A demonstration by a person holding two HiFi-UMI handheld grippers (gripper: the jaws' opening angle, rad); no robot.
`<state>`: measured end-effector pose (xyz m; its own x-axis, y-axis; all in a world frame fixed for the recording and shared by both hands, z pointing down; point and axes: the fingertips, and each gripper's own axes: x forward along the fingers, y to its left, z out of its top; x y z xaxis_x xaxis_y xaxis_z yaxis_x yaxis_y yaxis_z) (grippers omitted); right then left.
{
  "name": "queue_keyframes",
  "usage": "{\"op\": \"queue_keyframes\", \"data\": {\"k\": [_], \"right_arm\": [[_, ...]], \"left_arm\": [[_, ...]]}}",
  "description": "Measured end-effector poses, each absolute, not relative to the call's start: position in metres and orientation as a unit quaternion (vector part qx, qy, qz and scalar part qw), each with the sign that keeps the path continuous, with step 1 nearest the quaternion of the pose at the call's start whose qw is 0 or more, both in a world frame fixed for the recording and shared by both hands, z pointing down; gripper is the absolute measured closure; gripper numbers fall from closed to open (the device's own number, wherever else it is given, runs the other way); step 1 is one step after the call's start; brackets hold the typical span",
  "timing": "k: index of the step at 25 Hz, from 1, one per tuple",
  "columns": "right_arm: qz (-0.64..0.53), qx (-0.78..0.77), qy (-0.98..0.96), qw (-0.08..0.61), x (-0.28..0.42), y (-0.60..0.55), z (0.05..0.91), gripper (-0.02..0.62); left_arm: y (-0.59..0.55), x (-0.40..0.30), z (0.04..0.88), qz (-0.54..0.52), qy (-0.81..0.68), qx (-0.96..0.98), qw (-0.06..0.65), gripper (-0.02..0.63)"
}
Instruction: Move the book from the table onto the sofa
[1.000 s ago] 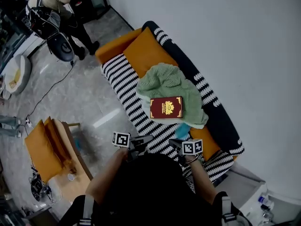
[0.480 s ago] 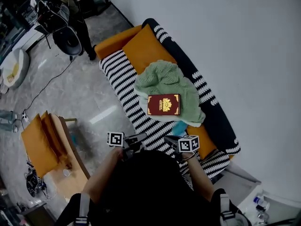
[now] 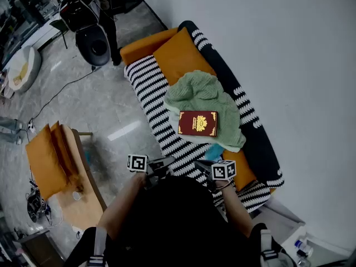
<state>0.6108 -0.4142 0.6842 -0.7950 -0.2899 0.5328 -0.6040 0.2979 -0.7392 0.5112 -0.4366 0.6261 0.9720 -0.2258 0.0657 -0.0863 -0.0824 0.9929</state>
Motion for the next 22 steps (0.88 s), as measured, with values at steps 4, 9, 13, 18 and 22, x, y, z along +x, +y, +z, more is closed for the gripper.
{"op": "queue_keyframes", "data": {"k": [4,9,13,18,22], "right_arm": [[0.518,0.277,-0.794,0.155,0.609,-0.413,0.683,0.589],[0.520,0.269,-0.795,0.161,0.607,-0.412,0.686,0.589],[0.519,0.263,-0.796,0.167,0.606,-0.409,0.687,0.589],[0.518,0.261,-0.796,0.174,0.607,-0.406,0.689,0.589],[0.518,0.259,-0.795,0.178,0.607,-0.405,0.691,0.589]], "left_arm": [[-0.432,0.508,0.627,-0.057,-0.112,0.730,0.672,0.595],[-0.430,0.507,0.629,-0.060,-0.118,0.730,0.670,0.595],[-0.427,0.506,0.629,-0.063,-0.121,0.728,0.672,0.595],[-0.426,0.506,0.631,-0.060,-0.124,0.730,0.669,0.595],[-0.425,0.505,0.633,-0.058,-0.125,0.730,0.670,0.595]]}}
